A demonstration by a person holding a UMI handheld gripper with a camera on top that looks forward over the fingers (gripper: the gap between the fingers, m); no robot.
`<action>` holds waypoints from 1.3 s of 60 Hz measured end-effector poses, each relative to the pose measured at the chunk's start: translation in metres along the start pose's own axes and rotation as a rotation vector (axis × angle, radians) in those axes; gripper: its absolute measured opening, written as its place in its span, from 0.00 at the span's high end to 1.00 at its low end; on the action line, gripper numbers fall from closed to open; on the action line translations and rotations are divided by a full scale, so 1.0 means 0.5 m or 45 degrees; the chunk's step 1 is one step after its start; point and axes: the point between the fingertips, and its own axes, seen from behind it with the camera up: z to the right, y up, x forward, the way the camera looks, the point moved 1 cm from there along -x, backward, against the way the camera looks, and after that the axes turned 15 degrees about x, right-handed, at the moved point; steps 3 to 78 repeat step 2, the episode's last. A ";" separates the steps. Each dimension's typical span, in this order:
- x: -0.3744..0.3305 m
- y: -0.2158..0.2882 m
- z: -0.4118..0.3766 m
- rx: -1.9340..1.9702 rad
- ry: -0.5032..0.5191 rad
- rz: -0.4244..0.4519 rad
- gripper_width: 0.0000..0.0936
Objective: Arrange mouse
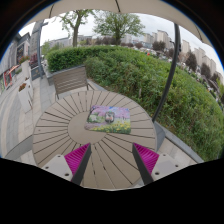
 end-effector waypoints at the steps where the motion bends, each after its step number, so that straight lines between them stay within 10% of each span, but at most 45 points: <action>1: 0.000 0.003 -0.003 0.002 0.004 0.006 0.09; 78: 0.000 0.005 -0.005 0.004 0.007 0.012 0.09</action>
